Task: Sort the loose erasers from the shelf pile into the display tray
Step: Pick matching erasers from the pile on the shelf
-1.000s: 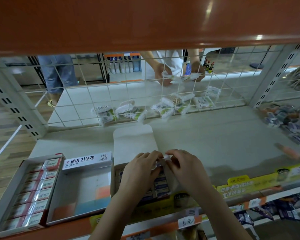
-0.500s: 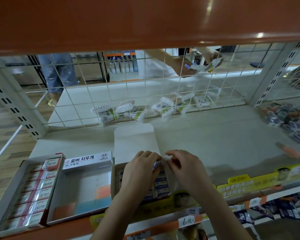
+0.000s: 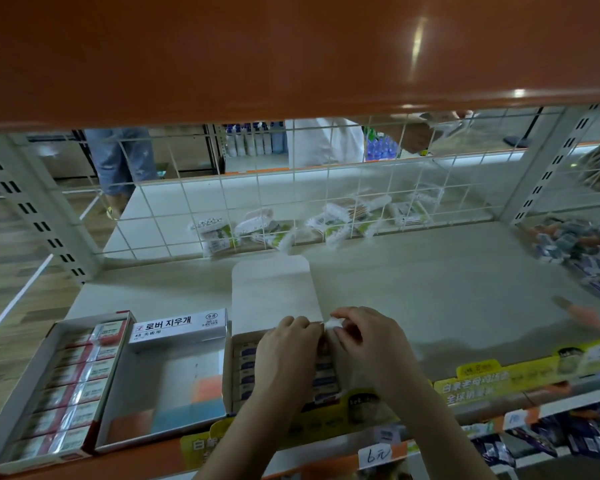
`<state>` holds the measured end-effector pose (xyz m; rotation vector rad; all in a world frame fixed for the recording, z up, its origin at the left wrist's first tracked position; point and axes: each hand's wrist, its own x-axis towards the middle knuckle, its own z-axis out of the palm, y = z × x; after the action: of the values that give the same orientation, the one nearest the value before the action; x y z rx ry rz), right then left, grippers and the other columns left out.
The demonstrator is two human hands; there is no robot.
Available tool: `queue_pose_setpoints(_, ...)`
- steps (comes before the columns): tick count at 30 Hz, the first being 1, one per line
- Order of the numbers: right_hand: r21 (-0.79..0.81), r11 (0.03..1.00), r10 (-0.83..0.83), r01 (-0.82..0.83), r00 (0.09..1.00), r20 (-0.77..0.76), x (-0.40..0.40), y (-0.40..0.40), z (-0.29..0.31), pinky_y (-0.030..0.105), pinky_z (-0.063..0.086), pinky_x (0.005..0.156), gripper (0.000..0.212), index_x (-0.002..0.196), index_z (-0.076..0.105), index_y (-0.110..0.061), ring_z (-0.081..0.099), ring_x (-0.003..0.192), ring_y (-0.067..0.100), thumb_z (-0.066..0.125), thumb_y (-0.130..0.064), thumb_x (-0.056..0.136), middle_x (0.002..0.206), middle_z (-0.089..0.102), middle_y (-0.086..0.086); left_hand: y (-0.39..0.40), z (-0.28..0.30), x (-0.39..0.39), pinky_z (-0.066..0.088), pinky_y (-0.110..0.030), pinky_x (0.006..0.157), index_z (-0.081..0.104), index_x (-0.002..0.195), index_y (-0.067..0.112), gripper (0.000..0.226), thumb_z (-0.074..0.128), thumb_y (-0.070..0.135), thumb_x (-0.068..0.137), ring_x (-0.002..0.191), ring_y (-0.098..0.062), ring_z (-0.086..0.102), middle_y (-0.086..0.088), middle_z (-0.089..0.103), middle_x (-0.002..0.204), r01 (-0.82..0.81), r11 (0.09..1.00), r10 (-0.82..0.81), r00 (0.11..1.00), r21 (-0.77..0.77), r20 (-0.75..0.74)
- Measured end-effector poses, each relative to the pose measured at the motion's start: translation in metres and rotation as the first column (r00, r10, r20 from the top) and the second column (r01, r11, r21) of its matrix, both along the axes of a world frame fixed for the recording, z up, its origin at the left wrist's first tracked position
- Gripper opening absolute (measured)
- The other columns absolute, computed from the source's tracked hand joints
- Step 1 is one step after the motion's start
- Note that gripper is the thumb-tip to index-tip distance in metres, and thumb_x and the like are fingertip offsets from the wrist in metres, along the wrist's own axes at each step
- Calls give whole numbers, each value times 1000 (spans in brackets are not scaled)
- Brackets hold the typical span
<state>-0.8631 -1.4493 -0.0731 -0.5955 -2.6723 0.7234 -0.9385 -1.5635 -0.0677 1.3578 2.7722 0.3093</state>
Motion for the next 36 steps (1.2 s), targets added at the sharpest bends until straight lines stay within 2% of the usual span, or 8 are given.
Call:
queue_pose_setpoints(8, -6, 999, 45, -45, 999, 26, 0, 7, 10, 22, 46, 82, 26, 114, 63, -20, 59, 91, 10, 52, -29, 93, 105, 65, -4, -3, 11, -7, 38, -20, 76, 58, 115, 29, 26, 40, 34, 98, 101, -9, 50, 9, 59, 111, 32, 999, -33, 999, 39, 31)
queue_pose_setpoints(11, 13, 997, 78, -79, 996, 46, 1, 26, 22, 19, 43, 77, 25, 114, 64, -19, 58, 88, 10, 54, -27, 93, 103, 64, -2, 3, 32, -16, 42, -24, 80, 61, 111, 28, 27, 40, 36, 97, 103, -10, 51, 9, 61, 109, 30, 996, -29, 999, 79, -15)
queue_pose_setpoints(13, 56, 994, 94, -99, 992, 84, 3, 42, 30, 18, 40, 77, 27, 118, 61, -19, 56, 93, 10, 55, -26, 92, 105, 61, -1, 18, 47, -20, 42, -27, 81, 62, 111, 26, 27, 41, 36, 97, 103, -13, 52, 7, 61, 109, 55, 994, -49, 996, 91, -68)
queue_pose_setpoints(15, 102, 990, 80, -96, 985, 150, 7, 61, 37, 22, 40, 84, 31, 122, 58, -20, 53, 102, 13, 56, -26, 92, 111, 59, -1, 40, 57, -19, 41, -29, 84, 60, 114, 24, 30, 41, 39, 96, 104, -16, 52, 4, 60, 111, 116, 991, -107, 986, 60, -130)
queue_pose_setpoints(19, 200, 979, -8, -41, 971, 239, 27, 107, 38, 31, 39, 97, 38, 127, 54, -17, 47, 117, 22, 58, -26, 90, 121, 56, 5, 104, 67, 3, 38, -34, 90, 54, 122, 22, 36, 42, 42, 95, 111, -20, 50, 0, 57, 119, 268, 963, -263, 946, 2, -192)
queue_pose_setpoints(25, 279, 950, -237, 141, 907, 347, 87, 194, 20, 36, 42, 91, 37, 123, 57, -14, 49, 114, 31, 56, -29, 89, 118, 54, 12, 217, 52, 64, 38, -36, 89, 53, 121, 19, 34, 43, 37, 95, 114, -23, 46, -3, 55, 120, 461, 887, -451, 872, 10, -189)
queue_pose_setpoints(32, 280, 883, -456, 376, 826, 331, 168, 274, 6, 35, 36, 104, 40, 133, 47, -19, 39, 129, 23, 51, -27, 93, 138, 45, 3, 310, 14, 121, 39, -39, 88, 47, 127, 17, 37, 48, 31, 92, 118, -27, 43, -6, 49, 126, 577, 813, -582, 802, -79, -133)
queue_pose_setpoints(36, 266, 845, -528, 464, 803, 276, 200, 313, 6, 33, 35, 102, 43, 135, 45, -18, 43, 126, 26, 52, -25, 93, 137, 45, 7, 346, 3, 139, 36, -40, 94, 45, 128, 17, 38, 51, 24, 91, 122, -28, 40, -6, 44, 133, 611, 784, -619, 783, -111, -59)
